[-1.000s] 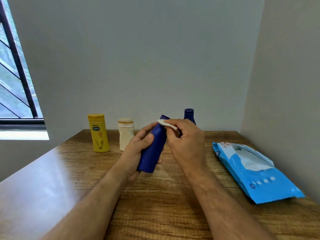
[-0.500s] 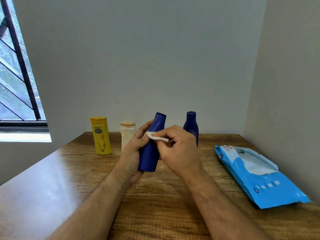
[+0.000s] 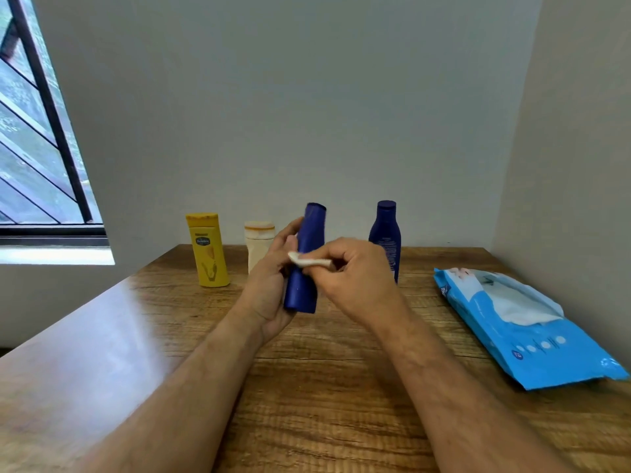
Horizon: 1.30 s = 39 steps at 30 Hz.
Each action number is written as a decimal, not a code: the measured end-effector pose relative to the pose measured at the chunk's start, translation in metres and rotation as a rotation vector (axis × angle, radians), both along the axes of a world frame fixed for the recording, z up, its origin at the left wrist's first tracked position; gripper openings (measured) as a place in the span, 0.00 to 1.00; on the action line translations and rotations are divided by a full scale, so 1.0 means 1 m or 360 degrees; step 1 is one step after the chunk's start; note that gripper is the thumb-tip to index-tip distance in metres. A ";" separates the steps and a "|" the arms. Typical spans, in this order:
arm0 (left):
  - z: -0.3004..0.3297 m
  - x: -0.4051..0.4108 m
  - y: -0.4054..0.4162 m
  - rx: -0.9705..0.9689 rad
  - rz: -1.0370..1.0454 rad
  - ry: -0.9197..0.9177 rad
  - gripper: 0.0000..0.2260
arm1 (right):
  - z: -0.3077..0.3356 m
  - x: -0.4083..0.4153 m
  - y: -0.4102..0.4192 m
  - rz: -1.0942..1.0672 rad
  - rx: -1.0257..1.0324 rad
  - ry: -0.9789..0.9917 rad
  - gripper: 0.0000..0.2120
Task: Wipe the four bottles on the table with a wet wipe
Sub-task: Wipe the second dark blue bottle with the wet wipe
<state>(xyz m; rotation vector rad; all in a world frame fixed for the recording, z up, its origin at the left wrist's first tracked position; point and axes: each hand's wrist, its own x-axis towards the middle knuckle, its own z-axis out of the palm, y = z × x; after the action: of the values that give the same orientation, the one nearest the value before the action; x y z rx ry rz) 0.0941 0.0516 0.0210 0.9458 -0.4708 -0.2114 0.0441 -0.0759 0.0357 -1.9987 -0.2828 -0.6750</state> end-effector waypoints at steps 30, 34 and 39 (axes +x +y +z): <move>-0.004 0.006 -0.006 0.0191 0.0204 0.0116 0.29 | 0.007 -0.001 -0.006 -0.0203 0.0347 -0.0168 0.06; -0.005 0.007 -0.006 0.0158 0.0304 0.0151 0.27 | 0.001 0.003 -0.008 -0.0134 0.0158 -0.0012 0.03; 0.001 0.010 0.000 0.0096 0.0278 0.0446 0.21 | -0.002 0.004 -0.010 -0.0001 -0.0220 0.0231 0.06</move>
<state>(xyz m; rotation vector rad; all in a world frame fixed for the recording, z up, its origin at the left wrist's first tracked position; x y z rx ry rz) 0.1039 0.0513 0.0220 0.9931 -0.1236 -0.1967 0.0478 -0.0854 0.0335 -2.1678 -0.2473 -0.5189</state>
